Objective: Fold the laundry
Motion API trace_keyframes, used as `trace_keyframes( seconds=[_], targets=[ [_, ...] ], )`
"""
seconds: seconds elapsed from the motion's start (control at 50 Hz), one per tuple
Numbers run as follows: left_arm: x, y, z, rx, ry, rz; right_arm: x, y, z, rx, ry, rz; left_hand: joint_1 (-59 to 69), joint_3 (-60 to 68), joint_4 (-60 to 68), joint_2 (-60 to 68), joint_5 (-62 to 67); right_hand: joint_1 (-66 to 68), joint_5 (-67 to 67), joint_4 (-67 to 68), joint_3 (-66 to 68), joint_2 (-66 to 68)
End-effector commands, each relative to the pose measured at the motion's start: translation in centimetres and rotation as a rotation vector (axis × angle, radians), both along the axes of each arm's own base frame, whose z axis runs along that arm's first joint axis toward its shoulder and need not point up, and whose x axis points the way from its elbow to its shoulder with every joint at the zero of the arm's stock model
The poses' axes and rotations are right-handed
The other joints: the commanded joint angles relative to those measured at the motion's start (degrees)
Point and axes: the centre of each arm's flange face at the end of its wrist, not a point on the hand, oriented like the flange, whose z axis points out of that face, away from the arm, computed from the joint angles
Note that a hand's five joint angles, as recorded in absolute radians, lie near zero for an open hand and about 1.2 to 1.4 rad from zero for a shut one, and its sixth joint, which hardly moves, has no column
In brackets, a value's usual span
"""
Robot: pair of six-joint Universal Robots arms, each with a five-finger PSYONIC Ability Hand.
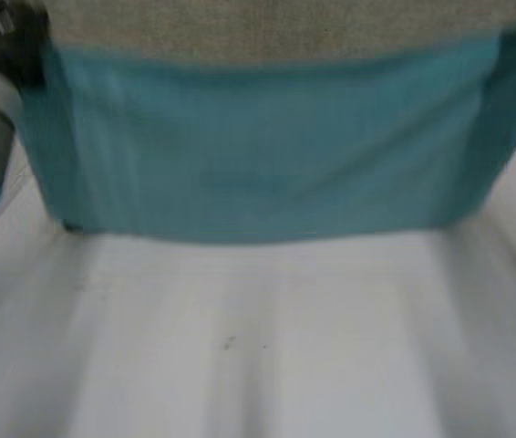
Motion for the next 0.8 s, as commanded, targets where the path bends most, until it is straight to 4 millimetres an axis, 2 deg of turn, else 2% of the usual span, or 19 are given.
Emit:
trace_keyframes(
  seconds=[0.02,0.06,0.1,0.16,0.22,0.26,0.28,0.3,0.32,0.34,0.36,0.38,0.42,0.44,0.48,0.62,0.66,0.7,0.8],
  targets=[
    [0.9,1.1,10.0,-0.429,0.183,-0.001,-0.6,2.8,8.2,-0.365,-0.100,0.029,11.3,10.3,10.2,10.2,10.6,23.8,13.2,11.6,11.9,12.2],
    [1.0,1.2,9.8,-0.416,0.195,-0.006,-0.6,3.0,7.3,-0.335,-0.092,0.035,11.3,10.3,10.2,10.2,10.6,23.8,13.2,11.6,11.9,12.2],
    [1.0,0.9,7.3,-0.312,0.200,-0.012,-0.5,2.5,4.4,-0.245,-0.077,0.050,11.3,10.3,10.2,10.2,10.6,23.8,13.2,11.6,11.9,12.2],
    [1.0,0.7,5.3,-0.241,0.202,-0.014,-0.4,2.4,2.8,-0.195,-0.072,0.058,11.3,10.3,10.2,10.2,10.6,23.8,13.2,11.6,11.9,12.2],
    [1.1,0.6,1.3,-0.108,0.204,-0.018,-0.2,2.4,-0.7,-0.087,-0.054,0.079,11.3,10.3,10.2,10.2,10.6,23.8,13.2,11.6,11.9,12.2],
    [1.1,1.1,-2.8,0.012,0.196,-0.015,0.0,2.7,-4.5,0.027,-0.038,0.101,11.3,10.3,10.2,10.2,10.6,23.8,13.2,11.6,11.9,12.2],
    [1.1,1.1,-2.8,0.012,0.196,-0.015,0.0,2.7,-4.5,0.028,-0.038,0.101,11.3,10.3,10.2,10.2,10.6,23.8,13.2,11.6,11.9,12.2],
    [1.1,1.4,-5.2,0.082,0.188,-0.012,0.0,2.9,-6.5,0.086,-0.035,0.106,11.3,10.3,10.2,10.2,10.6,23.8,13.2,11.6,11.9,12.2],
    [1.1,1.4,-5.3,0.082,0.187,-0.012,0.1,3.0,-8.7,0.150,-0.030,0.112,11.3,10.3,10.2,10.2,10.6,23.8,13.2,11.6,11.9,12.2],
    [1.1,1.6,-7.0,0.130,0.178,-0.009,0.1,3.0,-8.7,0.151,-0.030,0.112,11.3,10.3,10.2,10.2,10.6,23.8,13.2,11.6,11.9,12.2],
    [1.0,1.8,-9.1,0.180,0.171,-0.008,0.2,3.0,-11.1,0.219,-0.024,0.116,11.3,10.3,10.2,10.2,10.6,23.8,13.2,11.6,11.9,12.2],
    [1.0,1.8,-9.1,0.181,0.171,-0.007,0.2,3.0,-11.1,0.220,-0.024,0.117,11.3,10.3,10.2,10.2,10.6,23.8,13.2,11.6,11.9,12.2],
    [0.9,2.4,-12.7,0.272,0.156,-0.004,0.3,3.1,-15.5,0.348,-0.016,0.129,11.3,10.3,10.2,10.2,10.6,23.8,13.2,11.6,11.9,12.2],
    [0.9,2.4,-12.7,0.272,0.156,-0.004,0.3,3.1,-15.6,0.349,-0.016,0.129,11.3,10.3,10.2,10.2,10.6,23.8,13.2,11.6,11.9,12.2],
    [0.9,3.4,-15.4,0.355,0.143,0.002,0.2,3.6,-18.7,0.445,-0.010,0.128,11.3,10.3,10.2,10.2,10.6,23.8,13.2,11.6,11.9,12.2],
    [1.8,5.3,-17.1,0.434,0.132,0.024,0.0,4.9,-20.8,0.524,-0.006,0.125,11.3,10.3,10.2,10.2,10.6,23.8,13.2,11.6,11.9,12.2],
    [2.0,5.9,-16.4,0.428,0.134,0.028,-0.1,5.3,-20.2,0.515,-0.006,0.120,11.3,10.3,10.2,10.2,10.6,23.8,13.2,11.6,11.9,12.2],
    [2.5,6.6,-15.8,0.427,0.135,0.039,-0.3,6.5,-17.3,0.457,-0.002,0.118,11.3,10.3,10.2,10.2,10.6,23.8,13.2,11.6,11.9,12.2],
    [5.7,9.5,-12.9,0.454,0.137,0.122,-1.8,8.7,-14.6,0.480,0.010,0.084,11.3,10.3,10.2,10.2,10.6,23.8,13.2,11.6,11.9,12.2]
  ],
)
